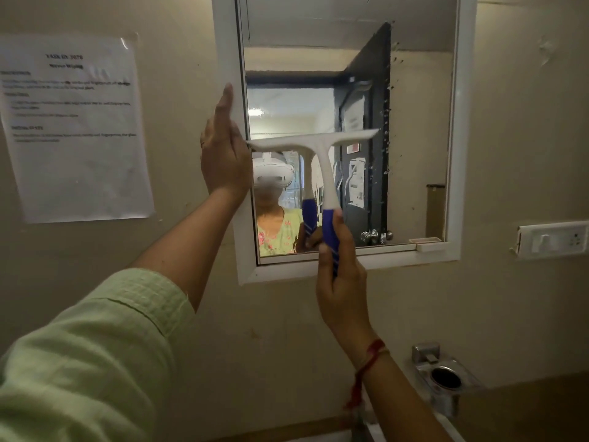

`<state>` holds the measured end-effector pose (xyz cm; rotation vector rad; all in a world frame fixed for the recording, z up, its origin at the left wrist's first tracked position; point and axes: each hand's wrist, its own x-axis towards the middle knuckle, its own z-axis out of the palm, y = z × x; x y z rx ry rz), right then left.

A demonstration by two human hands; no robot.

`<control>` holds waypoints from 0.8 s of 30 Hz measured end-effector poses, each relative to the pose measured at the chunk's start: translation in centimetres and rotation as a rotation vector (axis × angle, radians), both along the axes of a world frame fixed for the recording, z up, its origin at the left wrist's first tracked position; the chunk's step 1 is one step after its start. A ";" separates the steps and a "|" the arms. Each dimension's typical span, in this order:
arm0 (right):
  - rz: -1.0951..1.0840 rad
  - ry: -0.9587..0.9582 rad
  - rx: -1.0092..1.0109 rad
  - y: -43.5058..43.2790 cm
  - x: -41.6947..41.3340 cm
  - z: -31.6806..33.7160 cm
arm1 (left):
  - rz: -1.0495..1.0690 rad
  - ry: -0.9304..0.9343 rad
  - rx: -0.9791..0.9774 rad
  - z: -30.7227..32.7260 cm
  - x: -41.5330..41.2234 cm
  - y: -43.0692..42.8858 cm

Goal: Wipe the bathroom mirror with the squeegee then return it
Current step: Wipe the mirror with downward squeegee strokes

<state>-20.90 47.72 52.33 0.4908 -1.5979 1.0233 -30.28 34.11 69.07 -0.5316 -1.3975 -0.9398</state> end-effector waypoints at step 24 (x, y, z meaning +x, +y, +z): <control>-0.037 -0.123 -0.030 -1.2 0.4 -7.0 | 0.010 0.002 0.016 -0.4 -0.4 0.0</control>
